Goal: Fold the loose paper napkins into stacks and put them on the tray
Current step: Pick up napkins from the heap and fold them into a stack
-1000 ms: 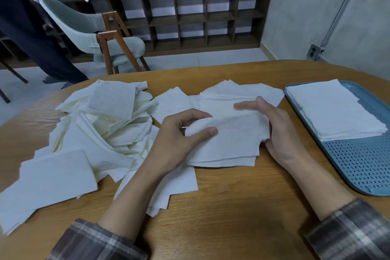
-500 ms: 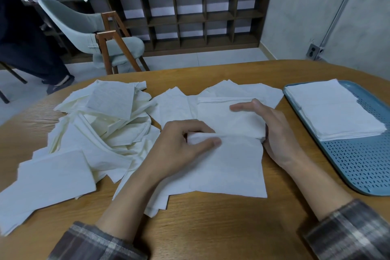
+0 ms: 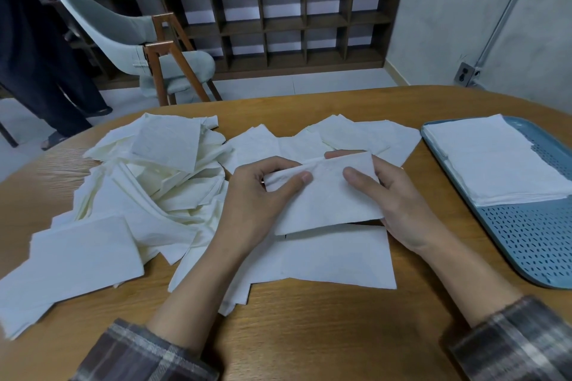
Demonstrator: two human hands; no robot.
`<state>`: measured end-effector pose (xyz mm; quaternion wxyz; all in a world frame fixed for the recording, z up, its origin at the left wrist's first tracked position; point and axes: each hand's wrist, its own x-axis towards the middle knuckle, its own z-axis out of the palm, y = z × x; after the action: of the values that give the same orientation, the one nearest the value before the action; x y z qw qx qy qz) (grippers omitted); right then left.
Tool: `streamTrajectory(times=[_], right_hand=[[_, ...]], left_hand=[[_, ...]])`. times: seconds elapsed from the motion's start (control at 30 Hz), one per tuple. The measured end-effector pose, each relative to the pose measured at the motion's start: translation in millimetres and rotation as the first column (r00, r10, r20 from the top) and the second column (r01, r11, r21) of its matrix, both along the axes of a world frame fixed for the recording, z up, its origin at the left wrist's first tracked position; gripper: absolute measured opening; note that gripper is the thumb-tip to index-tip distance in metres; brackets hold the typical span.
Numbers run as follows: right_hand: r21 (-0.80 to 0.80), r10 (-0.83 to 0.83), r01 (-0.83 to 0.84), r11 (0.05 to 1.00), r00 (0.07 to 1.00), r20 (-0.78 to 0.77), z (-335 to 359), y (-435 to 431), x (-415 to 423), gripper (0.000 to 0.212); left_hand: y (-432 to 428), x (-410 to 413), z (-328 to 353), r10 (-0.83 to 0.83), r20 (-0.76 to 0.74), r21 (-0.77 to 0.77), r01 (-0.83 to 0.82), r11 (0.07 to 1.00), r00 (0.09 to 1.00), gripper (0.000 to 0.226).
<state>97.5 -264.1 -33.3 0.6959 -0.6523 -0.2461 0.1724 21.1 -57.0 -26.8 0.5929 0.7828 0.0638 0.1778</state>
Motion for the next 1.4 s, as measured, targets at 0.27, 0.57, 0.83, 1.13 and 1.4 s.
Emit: streamTrajectory(times=[0.27,0.57,0.83,1.13,1.4], right_hand=[[-0.038,-0.092,0.096,0.995,0.991,0.093,5,2,-2,0.039],[0.168,-0.041,0.064,0.984,0.989,-0.141,11,-1,3,0.060],[0.072,0.129,-0.120,0.990,0.982,-0.139,11,-8,5,0.043],[-0.171,-0.307,0.352,0.920,0.921,0.242,0,-12,16,0.024],[-0.198,-0.301,0.374,0.906,0.899,0.319,-6,-11,17,0.026]], left_hand=[[-3,0,-4,0.111,0.061,0.144,-0.119,0.982,0.992,0.014],[-8,-5,10,-0.206,-0.098,-0.377,0.155,0.913,0.974,0.045],[0,-1,-3,-0.043,-0.029,0.045,0.044,0.998,0.999,0.048],[-5,0,-15,-0.167,0.046,0.541,0.116,0.833,0.985,0.056],[-9,0,-22,-0.340,-0.246,0.573,0.419,0.704,0.908,0.026]])
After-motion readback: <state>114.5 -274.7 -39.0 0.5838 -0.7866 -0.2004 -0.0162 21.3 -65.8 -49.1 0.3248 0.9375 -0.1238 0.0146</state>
